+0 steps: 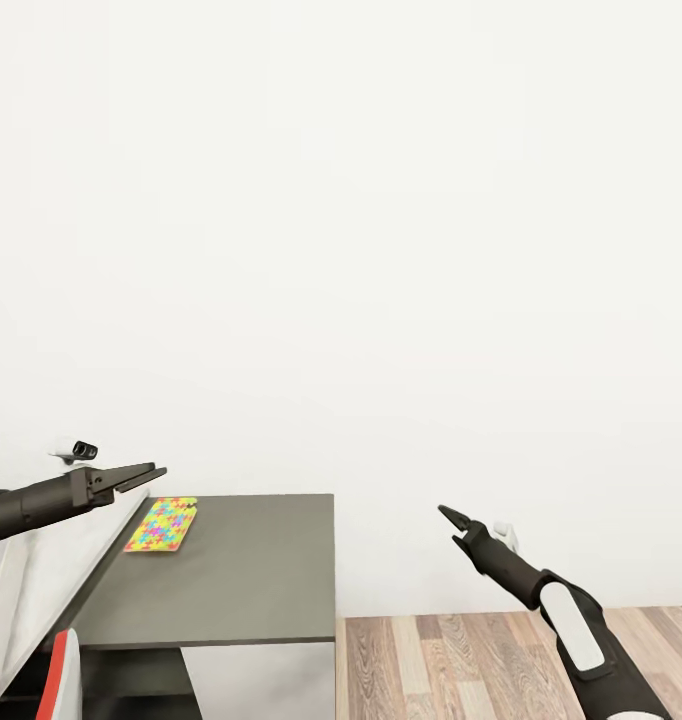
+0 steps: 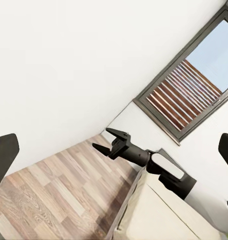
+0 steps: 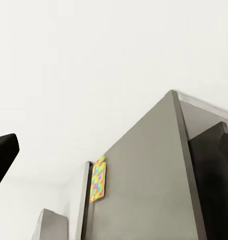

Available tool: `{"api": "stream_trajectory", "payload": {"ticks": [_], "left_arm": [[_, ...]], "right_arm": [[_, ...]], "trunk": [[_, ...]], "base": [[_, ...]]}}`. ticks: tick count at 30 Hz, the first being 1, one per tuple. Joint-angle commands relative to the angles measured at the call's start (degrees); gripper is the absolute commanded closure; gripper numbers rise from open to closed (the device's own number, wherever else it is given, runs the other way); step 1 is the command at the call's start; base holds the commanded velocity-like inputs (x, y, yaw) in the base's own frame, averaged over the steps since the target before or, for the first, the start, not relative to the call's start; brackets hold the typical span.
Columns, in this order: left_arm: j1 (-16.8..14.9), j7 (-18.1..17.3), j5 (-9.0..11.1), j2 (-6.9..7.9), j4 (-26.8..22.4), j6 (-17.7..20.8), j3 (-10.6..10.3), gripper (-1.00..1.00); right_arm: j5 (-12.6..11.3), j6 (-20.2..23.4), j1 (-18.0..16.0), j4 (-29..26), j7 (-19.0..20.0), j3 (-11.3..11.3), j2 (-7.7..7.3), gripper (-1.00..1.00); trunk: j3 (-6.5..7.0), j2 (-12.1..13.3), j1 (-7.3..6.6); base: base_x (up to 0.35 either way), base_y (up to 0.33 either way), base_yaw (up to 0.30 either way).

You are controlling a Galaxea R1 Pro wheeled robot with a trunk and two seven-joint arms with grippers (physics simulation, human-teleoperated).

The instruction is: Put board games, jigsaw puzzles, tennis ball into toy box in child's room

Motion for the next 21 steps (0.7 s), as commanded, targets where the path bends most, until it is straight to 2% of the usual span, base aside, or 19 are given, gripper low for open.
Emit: {"api": "stream_trajectory", "payload": {"ticks": [1,7,9,13,15,16,18,19,21], "left_arm": [[-0.01,-0.25,-0.05,0.0,0.01,0.61,0.0,-1.0],[-0.01,-0.25,-0.05,0.0,0.01,0.6,0.0,-1.0],[-0.01,-0.25,-0.06,0.02,0.01,0.6,0.0,-1.0],[-0.01,-0.25,-0.16,-0.1,0.01,0.59,-0.06,-1.0],[-0.01,-0.25,-0.25,-0.16,0.01,0.5,-0.12,-1.0],[-0.01,-0.25,-0.27,-0.16,0.01,0.49,-0.13,-1.0],[-0.01,-0.25,-0.33,-0.18,0.01,0.45,-0.14,-1.0],[-0.01,-0.25,-0.36,-0.19,0.01,0.43,-0.37,-1.0],[-0.01,-0.25,-0.44,-0.19,0.01,0.4,-1.05,-1.0]], "right_arm": [[-0.26,0.6,-0.09,-0.04,-0.09,-0.14,0.01,-1.0],[0.0,0.67,-0.27,-0.21,-0.34,-0.12,0.0,-1.0],[0.3,0.85,-0.6,-0.22,-1.65,-0.04,0.01,-1.0],[0.52,1.98,-1.02,-0.62,-12.47,0.42,0.01,-1.0],[0.46,3.43,-1.11,-1.59,-21.97,0.45,0.05,-1.0],[0.45,3.91,-1.12,-1.94,-24.32,0.46,0.06,-1.0],[0.4,5.86,-1.15,-3.47,-32.29,0.47,0.14,-1.0],[0.4,6.57,-1.17,-3.98,-35.34,0.47,0.16,-1.0],[0.41,7.19,-1.21,-4.48,-38.7,0.47,0.17,-1.0]], "trunk": [[-0.03,-0.04,0.02],[-0.03,-0.04,0.02],[-0.03,-0.04,0.02],[-0.03,-0.04,0.02],[-0.03,-0.04,0.02],[-0.03,-0.04,0.02],[-0.03,-0.04,0.02],[-0.03,-0.04,0.02],[-0.03,-0.04,0.02]], "base": [[0.0,0.0,0.0],[0.0,0.0,0.0],[0.0,0.0,0.0],[0.0,0.0,0.0],[0.0,0.0,0.0],[0.0,0.0,0.0],[0.0,0.0,0.0],[0.0,0.0,0.0],[0.0,0.0,0.0]]}}
